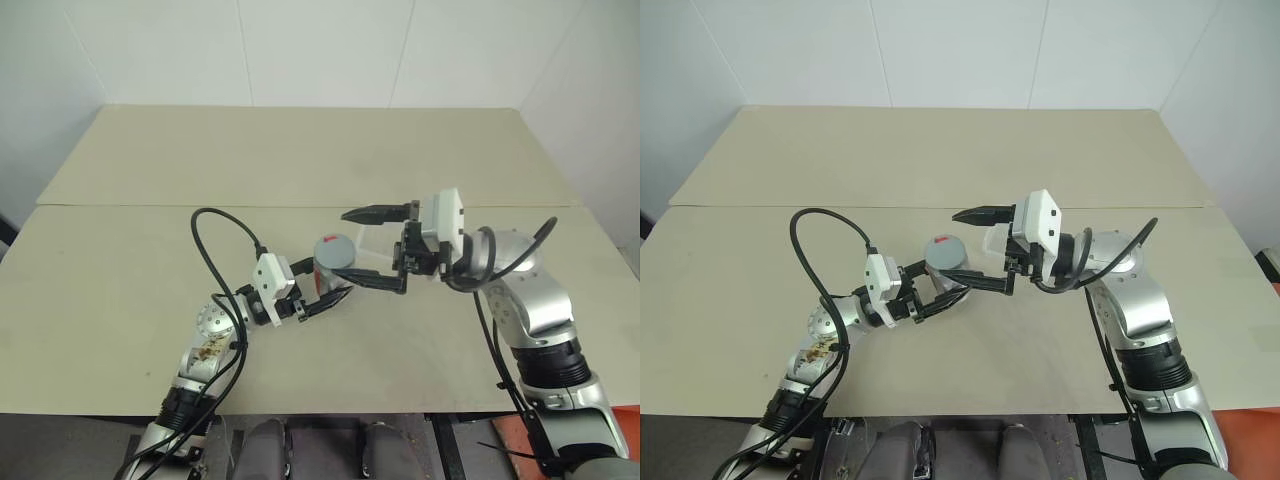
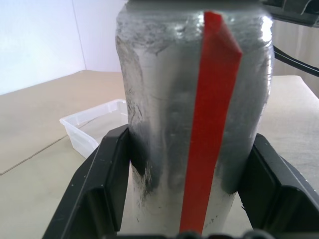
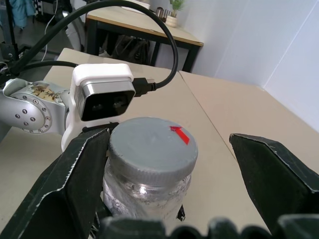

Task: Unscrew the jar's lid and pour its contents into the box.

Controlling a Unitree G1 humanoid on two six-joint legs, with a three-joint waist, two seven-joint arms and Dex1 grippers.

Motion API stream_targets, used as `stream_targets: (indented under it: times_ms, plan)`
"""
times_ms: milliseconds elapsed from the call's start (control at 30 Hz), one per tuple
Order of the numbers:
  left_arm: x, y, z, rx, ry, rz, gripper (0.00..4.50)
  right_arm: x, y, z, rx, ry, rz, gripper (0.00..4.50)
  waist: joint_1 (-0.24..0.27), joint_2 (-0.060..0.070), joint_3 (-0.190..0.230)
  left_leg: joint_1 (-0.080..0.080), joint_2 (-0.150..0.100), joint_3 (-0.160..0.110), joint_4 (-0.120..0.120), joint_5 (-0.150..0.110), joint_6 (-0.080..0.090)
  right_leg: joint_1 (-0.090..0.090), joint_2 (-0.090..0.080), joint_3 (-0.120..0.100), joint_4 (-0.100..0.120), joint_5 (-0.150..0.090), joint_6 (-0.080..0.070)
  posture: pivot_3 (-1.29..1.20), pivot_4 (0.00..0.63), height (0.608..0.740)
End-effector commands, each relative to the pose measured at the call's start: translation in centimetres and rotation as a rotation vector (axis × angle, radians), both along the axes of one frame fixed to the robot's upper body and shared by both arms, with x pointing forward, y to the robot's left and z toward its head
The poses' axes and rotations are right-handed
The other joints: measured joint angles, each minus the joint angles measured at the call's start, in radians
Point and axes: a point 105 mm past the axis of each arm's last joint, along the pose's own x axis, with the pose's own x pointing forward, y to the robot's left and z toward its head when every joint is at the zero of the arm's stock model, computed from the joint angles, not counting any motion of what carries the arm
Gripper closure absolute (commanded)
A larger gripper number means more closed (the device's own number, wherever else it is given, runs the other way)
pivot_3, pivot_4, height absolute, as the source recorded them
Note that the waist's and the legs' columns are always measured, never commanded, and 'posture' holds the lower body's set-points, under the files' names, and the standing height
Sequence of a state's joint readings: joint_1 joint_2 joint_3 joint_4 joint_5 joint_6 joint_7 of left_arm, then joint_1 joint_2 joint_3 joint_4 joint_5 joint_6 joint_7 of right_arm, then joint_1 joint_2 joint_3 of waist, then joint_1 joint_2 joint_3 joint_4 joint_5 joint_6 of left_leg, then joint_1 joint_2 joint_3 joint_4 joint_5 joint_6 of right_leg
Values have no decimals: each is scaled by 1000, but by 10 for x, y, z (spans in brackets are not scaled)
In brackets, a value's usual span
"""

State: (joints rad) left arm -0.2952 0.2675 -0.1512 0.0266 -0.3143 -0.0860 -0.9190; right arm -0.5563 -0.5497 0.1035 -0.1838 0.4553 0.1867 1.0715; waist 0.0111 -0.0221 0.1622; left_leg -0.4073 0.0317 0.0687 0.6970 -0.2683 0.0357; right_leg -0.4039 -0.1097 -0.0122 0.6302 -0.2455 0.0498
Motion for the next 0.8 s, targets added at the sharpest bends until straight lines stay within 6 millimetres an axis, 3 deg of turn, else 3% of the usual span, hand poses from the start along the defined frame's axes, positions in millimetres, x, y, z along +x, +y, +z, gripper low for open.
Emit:
stream_targets:
  times_ms: [33,500,800]
  plan:
    - [-2,0,12,-19,-59,-18,1738,-1,-11,13,20,-57,-29,68,0,0,0,0,0,0,0,0,0,0,0,0,0,0,0,0,150,740]
    - [-2,-1,11,-16,-58,-22,1738,-1,-21,17,23,-66,-58,68,0,0,0,0,0,0,0,0,0,0,0,0,0,0,0,0,150,740]
    - [-3,-1,10,-16,-55,-20,1738,-21,-9,27,78,-63,50,68,-2,0,0,0,0,0,0,0,0,0,0,0,0,0,0,0,150,740]
